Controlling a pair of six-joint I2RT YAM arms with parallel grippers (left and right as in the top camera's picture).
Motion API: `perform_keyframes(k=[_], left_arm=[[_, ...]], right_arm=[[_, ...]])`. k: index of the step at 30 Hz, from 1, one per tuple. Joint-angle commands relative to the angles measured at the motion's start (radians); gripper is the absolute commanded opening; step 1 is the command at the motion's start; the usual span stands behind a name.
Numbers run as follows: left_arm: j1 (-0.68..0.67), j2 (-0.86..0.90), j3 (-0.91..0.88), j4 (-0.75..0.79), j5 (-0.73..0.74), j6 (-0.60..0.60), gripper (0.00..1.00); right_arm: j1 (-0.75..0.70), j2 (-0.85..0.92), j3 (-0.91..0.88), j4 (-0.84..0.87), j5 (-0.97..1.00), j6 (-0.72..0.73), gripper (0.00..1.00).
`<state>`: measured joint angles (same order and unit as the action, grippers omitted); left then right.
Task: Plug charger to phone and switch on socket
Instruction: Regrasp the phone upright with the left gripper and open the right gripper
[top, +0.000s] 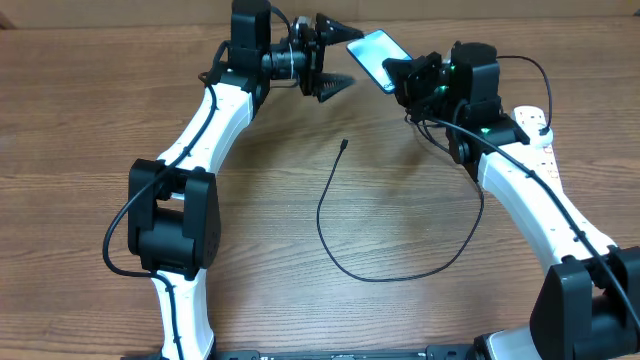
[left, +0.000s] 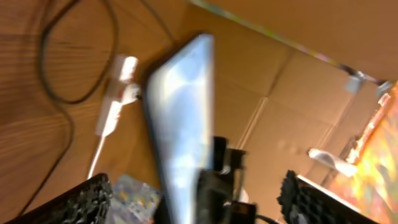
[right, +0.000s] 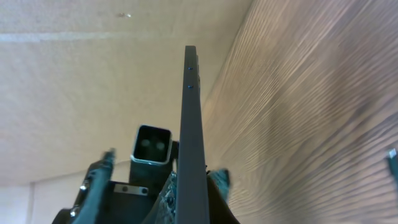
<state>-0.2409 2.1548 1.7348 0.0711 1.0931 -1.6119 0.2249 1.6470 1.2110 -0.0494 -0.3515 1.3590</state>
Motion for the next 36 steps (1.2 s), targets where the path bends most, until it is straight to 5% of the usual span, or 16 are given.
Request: perform_keyframes(k=[1, 10, 27, 36], left_arm=[[-0.006, -0.001, 0.014, 0.063, 0.019, -0.095, 0.78], [-0.008, -0.001, 0.014, 0.068, -0.004, -0.133, 0.34], [-0.008, -0.001, 0.014, 0.068, -0.003, -0.177, 0.05], [-0.009, -0.001, 0.014, 0.068, 0.0, -0.133, 0.04]], right_arm=[[0.038, -0.044, 0.042, 0.02, -0.008, 0.117, 0.04], [0.095, -0.044, 0.042, 0.104, -0.006, 0.19, 0.04], [0.101, -0.044, 0.041, 0.085, 0.014, 0.209, 0.04], [0.101, -0.044, 0.041, 0.085, 0.014, 0.208, 0.05]])
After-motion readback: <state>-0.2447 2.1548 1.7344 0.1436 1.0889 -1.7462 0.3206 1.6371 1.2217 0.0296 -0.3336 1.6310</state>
